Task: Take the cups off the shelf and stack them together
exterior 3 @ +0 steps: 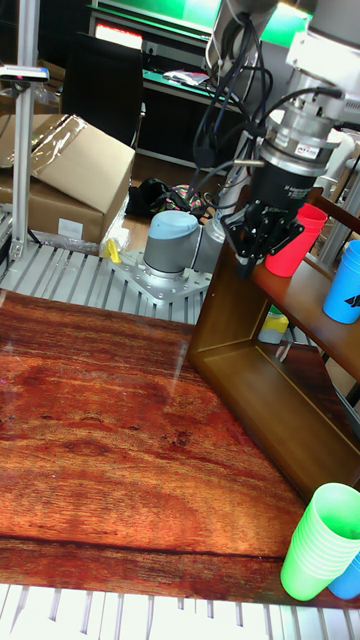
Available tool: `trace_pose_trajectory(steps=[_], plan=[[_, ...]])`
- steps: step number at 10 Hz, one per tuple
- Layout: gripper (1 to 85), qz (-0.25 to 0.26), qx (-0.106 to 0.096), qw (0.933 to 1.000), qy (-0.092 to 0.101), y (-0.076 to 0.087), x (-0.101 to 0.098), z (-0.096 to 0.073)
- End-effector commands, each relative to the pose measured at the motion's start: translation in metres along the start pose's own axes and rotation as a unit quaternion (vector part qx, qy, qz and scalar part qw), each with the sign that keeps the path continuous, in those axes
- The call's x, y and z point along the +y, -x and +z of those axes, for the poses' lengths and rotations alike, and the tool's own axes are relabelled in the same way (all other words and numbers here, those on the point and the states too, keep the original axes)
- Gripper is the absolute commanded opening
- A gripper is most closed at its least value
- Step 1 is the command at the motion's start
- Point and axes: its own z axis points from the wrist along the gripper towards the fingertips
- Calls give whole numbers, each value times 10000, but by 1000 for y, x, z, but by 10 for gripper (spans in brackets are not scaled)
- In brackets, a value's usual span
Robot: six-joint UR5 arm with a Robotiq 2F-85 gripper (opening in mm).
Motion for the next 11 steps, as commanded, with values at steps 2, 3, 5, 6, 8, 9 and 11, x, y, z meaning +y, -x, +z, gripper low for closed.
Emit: trace_pose_trajectory(steps=[2,3,5,6,8,9,11], plan=[[13,478,-14,9986,204,-2,14,-4],[13,775,-112,9969,55,6,8,-2],[13,1051,-118,9944,24,7,6,-2],[13,1043,-84,9945,43,5,8,-2],[13,971,-103,9951,125,6,12,-2],[13,1094,-244,9937,41,13,7,-2],[13,1056,-94,9940,249,7,18,-2]])
